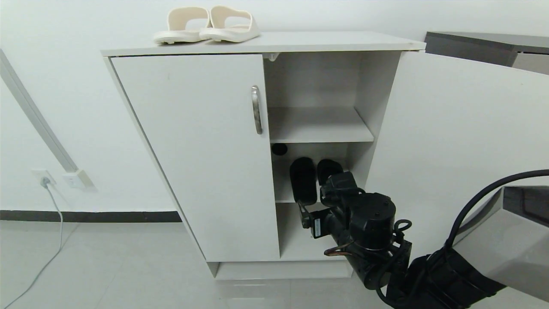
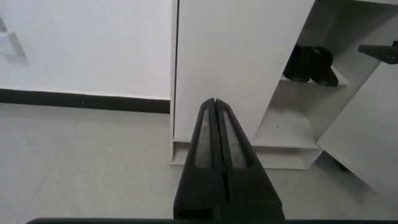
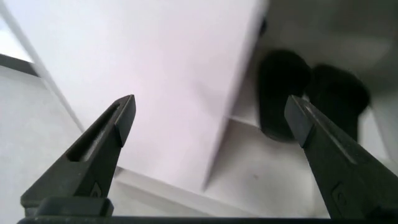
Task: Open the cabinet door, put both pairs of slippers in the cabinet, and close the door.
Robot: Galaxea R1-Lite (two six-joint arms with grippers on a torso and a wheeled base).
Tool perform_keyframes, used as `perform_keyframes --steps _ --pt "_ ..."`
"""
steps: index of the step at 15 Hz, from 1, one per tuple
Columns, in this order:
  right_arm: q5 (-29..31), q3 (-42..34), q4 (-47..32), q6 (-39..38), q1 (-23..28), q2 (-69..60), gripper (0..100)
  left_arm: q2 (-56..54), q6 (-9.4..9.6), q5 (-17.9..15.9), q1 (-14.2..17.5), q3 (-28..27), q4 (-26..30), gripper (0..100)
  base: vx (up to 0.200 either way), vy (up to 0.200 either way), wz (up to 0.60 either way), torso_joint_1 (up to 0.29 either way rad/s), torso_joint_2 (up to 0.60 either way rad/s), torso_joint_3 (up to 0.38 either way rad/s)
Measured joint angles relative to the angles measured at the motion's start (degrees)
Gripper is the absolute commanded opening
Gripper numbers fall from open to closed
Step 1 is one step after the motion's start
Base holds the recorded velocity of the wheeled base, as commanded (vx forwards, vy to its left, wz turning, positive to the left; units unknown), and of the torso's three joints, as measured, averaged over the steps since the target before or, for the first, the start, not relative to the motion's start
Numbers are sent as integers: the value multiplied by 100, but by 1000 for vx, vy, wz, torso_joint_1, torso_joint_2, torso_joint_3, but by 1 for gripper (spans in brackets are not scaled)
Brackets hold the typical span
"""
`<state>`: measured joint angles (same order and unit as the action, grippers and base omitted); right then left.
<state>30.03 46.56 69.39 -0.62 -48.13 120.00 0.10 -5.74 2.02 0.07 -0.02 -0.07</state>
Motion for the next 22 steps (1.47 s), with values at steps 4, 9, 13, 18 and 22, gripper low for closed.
perform_keyframes --steps 4,9,13,18,22 --pt "-4 -72 139 78 4 59 100 0 -11 7 0 0 0 0 0 0 0 0 0 0" --pt "32 -76 152 87 11 80 100 0 -9 5 0 0 0 0 0 80 0 2 2 1" --pt "40 -76 145 87 -2 89 100 0 -11 7 -7 -5 5 0 0 200 0 2 -7 2" --pt "55 -89 158 108 -11 85 100 0 -22 7 0 -5 2 0 0 200 0 1 1 1" --pt "44 -185 495 362 -11 87 100 0 -22 7 0 -5 0 0 0 200 0 0 4 6"
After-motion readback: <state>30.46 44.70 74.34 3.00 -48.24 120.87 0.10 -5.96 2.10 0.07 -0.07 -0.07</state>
